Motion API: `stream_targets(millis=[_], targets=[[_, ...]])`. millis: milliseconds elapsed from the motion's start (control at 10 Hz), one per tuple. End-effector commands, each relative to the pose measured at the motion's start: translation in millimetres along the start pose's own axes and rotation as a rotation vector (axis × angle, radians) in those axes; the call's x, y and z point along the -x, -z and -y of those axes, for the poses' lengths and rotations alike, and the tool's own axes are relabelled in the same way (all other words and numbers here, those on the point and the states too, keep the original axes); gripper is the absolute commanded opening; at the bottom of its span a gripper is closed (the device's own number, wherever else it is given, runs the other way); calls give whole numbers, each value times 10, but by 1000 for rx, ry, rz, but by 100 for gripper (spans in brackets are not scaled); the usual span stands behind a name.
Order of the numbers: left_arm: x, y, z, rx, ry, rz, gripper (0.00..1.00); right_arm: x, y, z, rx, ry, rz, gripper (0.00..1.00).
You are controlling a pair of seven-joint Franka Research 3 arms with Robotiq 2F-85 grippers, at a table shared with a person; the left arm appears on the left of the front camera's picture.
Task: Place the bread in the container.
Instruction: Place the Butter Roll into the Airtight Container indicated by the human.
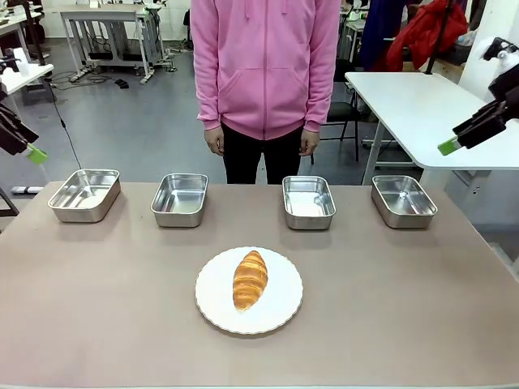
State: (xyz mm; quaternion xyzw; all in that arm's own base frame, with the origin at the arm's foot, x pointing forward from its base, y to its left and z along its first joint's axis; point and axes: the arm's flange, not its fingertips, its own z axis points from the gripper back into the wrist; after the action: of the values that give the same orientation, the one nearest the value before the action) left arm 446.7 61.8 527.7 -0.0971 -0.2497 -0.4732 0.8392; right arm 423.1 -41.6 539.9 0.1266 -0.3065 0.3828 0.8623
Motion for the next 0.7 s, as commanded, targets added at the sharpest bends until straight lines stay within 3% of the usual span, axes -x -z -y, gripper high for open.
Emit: stream_targets(millis=[0,300,600], targets=[[-16,-34,59,8,-27,15,100,-10,-32,-43,-3,22,4,100],[21,-124,-29,1,6,37,100,-6,-31,-19,13,-1,-14,100],[132,-256,-108,118,0,195,100,80,-432,250,-41,18,119,100]])
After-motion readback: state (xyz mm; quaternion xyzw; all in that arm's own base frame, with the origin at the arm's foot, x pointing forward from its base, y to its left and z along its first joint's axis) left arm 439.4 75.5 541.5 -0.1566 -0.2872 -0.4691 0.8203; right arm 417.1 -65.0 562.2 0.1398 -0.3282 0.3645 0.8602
